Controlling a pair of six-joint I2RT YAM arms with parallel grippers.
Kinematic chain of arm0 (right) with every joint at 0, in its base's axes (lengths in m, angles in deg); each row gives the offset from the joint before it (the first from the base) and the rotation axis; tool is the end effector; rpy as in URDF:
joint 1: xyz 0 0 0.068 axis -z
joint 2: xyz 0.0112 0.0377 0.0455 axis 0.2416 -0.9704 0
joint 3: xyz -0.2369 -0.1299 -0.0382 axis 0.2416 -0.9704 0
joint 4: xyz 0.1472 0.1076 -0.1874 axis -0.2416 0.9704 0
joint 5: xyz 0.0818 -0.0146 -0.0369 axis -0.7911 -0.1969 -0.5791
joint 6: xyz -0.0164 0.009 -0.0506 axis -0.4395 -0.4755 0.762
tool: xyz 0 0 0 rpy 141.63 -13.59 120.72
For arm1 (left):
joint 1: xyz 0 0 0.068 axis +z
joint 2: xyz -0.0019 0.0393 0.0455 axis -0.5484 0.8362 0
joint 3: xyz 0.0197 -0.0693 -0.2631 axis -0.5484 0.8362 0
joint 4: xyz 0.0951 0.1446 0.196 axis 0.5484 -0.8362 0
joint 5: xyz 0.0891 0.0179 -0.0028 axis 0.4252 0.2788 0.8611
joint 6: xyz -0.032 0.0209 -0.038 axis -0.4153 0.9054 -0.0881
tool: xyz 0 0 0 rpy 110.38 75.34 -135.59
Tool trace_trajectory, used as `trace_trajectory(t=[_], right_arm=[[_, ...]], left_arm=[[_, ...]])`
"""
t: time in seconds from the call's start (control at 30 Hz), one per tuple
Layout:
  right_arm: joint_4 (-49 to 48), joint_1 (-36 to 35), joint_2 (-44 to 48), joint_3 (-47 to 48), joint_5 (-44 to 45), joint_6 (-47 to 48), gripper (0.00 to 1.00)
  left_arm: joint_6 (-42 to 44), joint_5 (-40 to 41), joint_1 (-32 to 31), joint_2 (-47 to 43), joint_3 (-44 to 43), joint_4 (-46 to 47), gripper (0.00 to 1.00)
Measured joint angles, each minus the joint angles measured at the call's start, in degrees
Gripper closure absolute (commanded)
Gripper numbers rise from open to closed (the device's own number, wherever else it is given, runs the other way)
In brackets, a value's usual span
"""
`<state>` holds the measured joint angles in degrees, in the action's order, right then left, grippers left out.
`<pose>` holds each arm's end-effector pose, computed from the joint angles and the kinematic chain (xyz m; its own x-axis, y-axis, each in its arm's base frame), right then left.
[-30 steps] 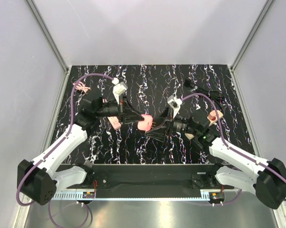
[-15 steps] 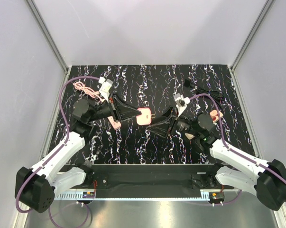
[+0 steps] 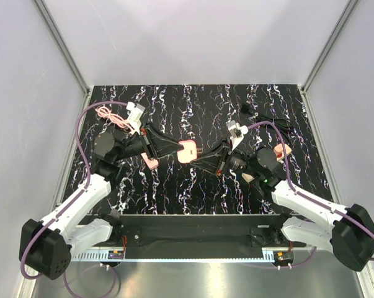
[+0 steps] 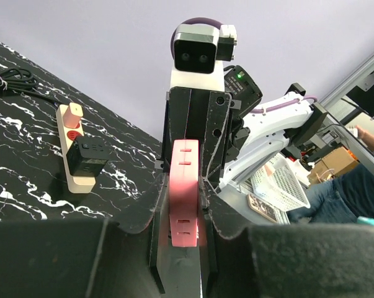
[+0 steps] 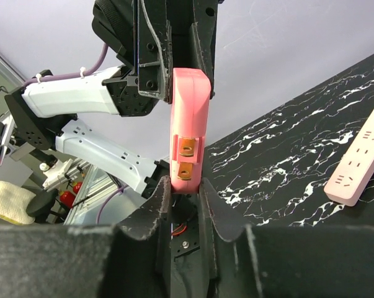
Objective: Insert the plug
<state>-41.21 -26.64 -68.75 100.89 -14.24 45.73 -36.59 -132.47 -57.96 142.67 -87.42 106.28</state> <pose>0.1613 0.1653 0.3074 -0.4054 0.3309 -0.8522 -0.8886 0.0762 0.4523 0.1870 -0.1170 0.3504 -0.5510 -0.2822 -0.7854 0.8132 0.0298 -0.5812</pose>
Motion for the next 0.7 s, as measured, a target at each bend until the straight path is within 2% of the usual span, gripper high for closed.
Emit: trace_trajectory(t=[0.03,0.1,0.13,0.23,0.43,0.63,0.7], right_arm=[[-0.04,0.0,-0.11,0.0,-0.04,0.0,1.0],[-0.09,0.0,-0.2,0.0,-0.07,-0.02,1.0],[-0.11,0.0,-0.22,0.0,-0.07,0.0,1.0],[-0.61,0.0,-0.22,0.0,0.46,0.02,1.0],[-1.84,0.0,-0.37,0.0,1.14,-0.15,1.0],[-4.9,0.0,-3.06,0.0,1.05,-1.99,1.0],[-5.92,0.0,-4.13,0.0,0.98,-2.67,1.0]], left_arm=[[-0.02,0.04,0.04,0.0,0.17,0.22,0.91],[-0.07,0.09,0.09,0.0,0.37,0.46,0.73],[-0.13,0.17,0.11,-0.11,0.48,0.5,0.54],[-0.15,0.42,-0.09,-0.94,0.87,0.15,0.3],[1.22,1.42,-0.76,-3.23,1.86,-1.92,0.28],[2.21,3.08,-2.51,-3.1,2.01,-2.43,0.38],[2.25,3.61,-2.82,-2.75,2.01,-2.4,0.46]])
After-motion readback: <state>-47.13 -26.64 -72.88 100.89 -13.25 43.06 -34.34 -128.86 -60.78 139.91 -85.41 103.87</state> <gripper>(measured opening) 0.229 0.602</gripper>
